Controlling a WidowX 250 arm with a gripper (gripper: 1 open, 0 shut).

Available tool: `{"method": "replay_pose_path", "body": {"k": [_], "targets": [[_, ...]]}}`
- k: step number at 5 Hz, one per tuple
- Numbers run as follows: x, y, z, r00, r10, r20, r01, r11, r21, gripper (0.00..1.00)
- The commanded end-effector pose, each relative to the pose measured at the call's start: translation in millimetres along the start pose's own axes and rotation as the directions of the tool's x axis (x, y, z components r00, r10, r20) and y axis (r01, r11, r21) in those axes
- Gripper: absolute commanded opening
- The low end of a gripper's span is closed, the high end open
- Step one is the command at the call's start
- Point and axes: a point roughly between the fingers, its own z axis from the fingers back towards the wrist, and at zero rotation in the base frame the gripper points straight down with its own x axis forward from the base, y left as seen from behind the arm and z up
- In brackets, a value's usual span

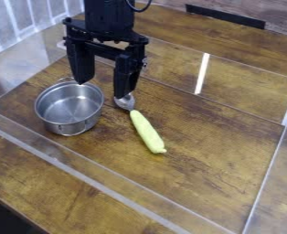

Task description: Move the green spoon to the left

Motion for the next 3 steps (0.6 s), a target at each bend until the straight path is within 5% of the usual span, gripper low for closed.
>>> {"method": "replay_pose_path", "body": {"k": [1, 2, 3], "targets": [[-1.2, -3, -12.8, 0.997, 0.065, -0.029, -0.065, 0.998, -0.003, 1.00], [3.5, -10, -23.3, 0.976, 0.216, -0.022, -0.216, 0.976, -0.014, 1.00], [12.7, -22, -34.8, 0.920, 0.391, 0.006, -0.391, 0.919, -0.052, 1.00]]}}
